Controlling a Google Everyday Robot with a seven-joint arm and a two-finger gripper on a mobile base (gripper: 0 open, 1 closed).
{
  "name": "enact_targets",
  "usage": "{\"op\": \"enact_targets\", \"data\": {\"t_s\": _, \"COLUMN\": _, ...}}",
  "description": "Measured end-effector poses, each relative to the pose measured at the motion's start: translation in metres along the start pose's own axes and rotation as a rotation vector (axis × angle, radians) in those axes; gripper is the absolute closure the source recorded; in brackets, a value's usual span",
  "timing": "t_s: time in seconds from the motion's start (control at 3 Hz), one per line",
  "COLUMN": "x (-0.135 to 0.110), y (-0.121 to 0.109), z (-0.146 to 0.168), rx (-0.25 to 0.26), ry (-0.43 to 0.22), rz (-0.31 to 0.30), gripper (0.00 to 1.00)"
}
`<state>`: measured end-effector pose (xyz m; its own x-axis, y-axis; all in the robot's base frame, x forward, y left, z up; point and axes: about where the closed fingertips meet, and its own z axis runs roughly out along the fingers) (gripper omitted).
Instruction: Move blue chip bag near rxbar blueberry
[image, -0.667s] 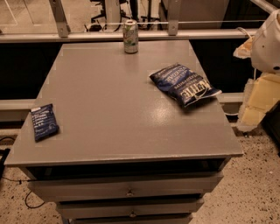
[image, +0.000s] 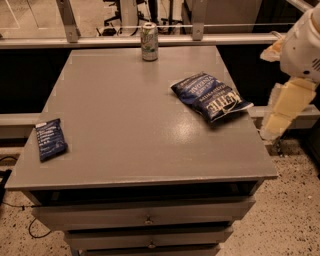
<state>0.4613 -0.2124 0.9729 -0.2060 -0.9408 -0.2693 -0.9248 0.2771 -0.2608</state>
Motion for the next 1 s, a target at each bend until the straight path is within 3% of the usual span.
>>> {"op": "enact_targets", "data": {"t_s": 0.67, "x": -0.018, "y": -0.069, "z": 0.054, "rx": -0.008, "ry": -0.207, "rz": 0.048, "gripper": 0.0}}
{"op": "enact_targets", "data": {"t_s": 1.0, "x": -0.02, "y": -0.096, "z": 0.09, "rx": -0.035, "ry": -0.271, "rz": 0.111, "gripper": 0.0}}
